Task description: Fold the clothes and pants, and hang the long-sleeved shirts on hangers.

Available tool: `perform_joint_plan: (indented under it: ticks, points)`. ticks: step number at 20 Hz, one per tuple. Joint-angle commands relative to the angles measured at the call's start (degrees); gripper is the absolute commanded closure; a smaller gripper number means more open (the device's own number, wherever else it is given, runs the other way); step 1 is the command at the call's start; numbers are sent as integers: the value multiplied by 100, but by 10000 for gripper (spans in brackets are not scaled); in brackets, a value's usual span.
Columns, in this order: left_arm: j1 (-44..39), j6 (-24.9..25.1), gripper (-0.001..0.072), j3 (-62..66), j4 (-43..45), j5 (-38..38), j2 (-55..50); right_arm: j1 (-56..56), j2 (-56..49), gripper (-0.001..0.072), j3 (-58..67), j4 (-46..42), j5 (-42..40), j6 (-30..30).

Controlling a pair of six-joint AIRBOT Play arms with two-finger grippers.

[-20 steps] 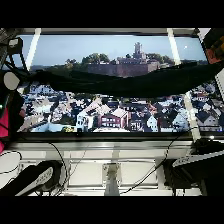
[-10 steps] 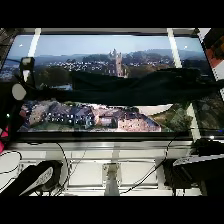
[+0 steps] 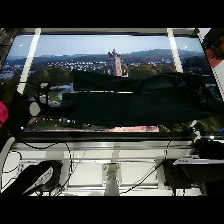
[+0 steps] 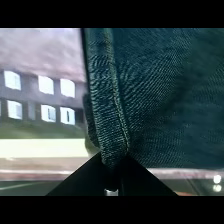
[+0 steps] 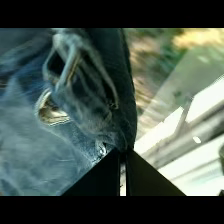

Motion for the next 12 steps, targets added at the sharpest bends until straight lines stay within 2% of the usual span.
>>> perform_joint_plan:
  ticks: [1, 6, 12]
  points:
    - [-343, 0, 689, -442, -92, 61, 7, -46, 245, 673, -632, -791, -125, 2]
    - [-525, -20, 689, -1049, -76, 68, 9, -162, 319, 673, -1060, -1344, -214, 114]
    - [-522, -17, 689, -1097, 350, 61, 9, -166, 317, 673, -1342, -1899, -411, 109]
